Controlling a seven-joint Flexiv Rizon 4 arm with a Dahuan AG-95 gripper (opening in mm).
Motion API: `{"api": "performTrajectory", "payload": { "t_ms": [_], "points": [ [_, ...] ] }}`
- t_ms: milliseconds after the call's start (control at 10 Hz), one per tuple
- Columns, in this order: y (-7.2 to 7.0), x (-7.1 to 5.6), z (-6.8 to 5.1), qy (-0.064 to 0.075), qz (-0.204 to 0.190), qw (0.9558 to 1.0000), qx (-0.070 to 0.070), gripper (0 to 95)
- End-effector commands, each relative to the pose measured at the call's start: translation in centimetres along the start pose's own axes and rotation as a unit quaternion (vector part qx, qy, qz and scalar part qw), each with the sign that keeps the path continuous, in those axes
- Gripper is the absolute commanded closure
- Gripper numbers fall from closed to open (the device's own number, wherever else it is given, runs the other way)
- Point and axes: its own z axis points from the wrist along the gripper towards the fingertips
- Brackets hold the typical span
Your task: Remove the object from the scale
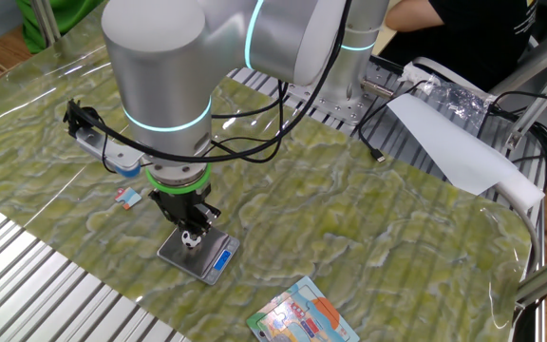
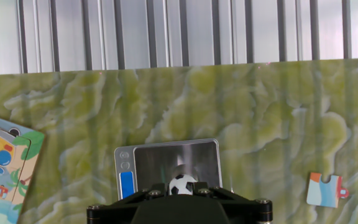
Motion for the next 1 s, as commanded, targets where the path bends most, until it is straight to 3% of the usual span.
{"api": "performTrajectory", "payload": {
  "t_ms": [100,800,900,1000],
  "points": [
    [0.09,-0.11,0.16,-0.001,0.000,1.0000,0.001,76.0],
    [-0.05,-0.20,0.41,-0.001,0.001,1.0000,0.004,76.0],
    [-0.05,-0.20,0.41,-0.001,0.003,1.0000,0.004,57.0],
    [-0.05,-0.20,0.42,-0.001,0.003,1.0000,0.004,57.0]
  ]
}}
